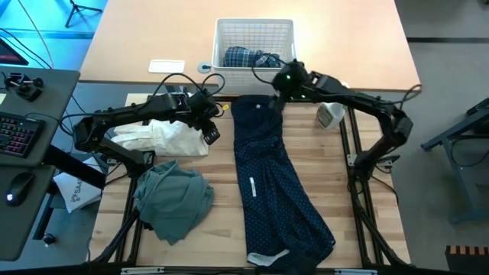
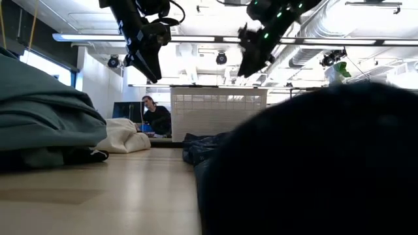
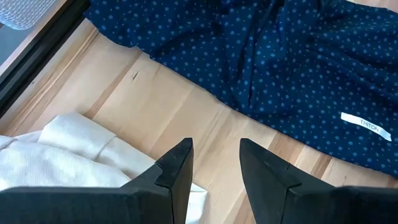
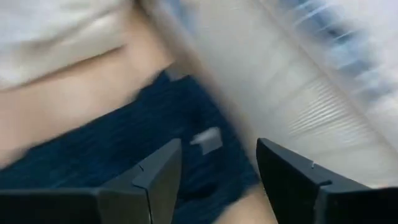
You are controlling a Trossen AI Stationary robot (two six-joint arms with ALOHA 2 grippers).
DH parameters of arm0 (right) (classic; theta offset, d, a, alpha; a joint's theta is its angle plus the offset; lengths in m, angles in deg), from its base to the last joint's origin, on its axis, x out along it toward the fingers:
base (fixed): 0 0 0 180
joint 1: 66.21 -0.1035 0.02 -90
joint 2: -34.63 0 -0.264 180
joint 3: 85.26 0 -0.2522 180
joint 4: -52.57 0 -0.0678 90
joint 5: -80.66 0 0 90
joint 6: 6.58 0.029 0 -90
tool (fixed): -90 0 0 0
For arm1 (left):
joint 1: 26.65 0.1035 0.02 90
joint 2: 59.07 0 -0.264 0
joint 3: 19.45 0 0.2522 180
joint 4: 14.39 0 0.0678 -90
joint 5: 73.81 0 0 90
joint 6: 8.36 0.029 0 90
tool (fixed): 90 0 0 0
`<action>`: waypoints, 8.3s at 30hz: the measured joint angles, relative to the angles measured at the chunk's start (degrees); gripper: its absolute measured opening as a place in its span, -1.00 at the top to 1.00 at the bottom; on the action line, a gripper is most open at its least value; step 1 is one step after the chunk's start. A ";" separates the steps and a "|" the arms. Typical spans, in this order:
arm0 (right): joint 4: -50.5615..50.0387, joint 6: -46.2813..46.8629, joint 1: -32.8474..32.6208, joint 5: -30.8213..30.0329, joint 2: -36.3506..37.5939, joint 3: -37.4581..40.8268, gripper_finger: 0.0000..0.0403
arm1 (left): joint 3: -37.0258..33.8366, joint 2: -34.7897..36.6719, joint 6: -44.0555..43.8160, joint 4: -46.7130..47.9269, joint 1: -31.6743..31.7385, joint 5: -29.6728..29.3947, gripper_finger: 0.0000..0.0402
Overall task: Fold Laundry from Bin
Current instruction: Fold the dark blue polo
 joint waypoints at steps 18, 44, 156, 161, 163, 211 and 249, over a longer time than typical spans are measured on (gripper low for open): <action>-7.88 56.57 -31.06 9.81 30.16 34.29 0.28 | 0.00 -11.50 -1.90 -23.80 -1.85 14.20 0.42; -18.84 84.27 -66.60 -9.73 36.11 36.68 0.31 | -0.02 -31.49 -6.52 -37.81 -5.48 2.03 0.96; 7.67 105.56 -80.40 0.93 2.25 28.21 -0.05 | 12.44 -29.83 21.59 -28.83 6.01 -0.04 1.00; 12.30 102.59 -81.15 -0.36 -1.07 28.20 0.13 | 12.44 -29.83 21.57 -28.20 5.33 -0.02 1.00; 18.26 99.27 -81.33 -0.46 -3.34 28.12 0.27 | 12.44 -29.83 21.57 -27.96 5.02 -0.02 1.00; 14.30 103.10 -82.02 -7.70 -1.82 28.20 0.91 | 19.93 -39.66 15.59 -31.27 4.03 2.96 0.34; 17.49 115.12 -86.57 -7.88 -1.69 28.20 0.91 | 26.40 -42.25 17.57 -28.50 14.44 9.81 0.60</action>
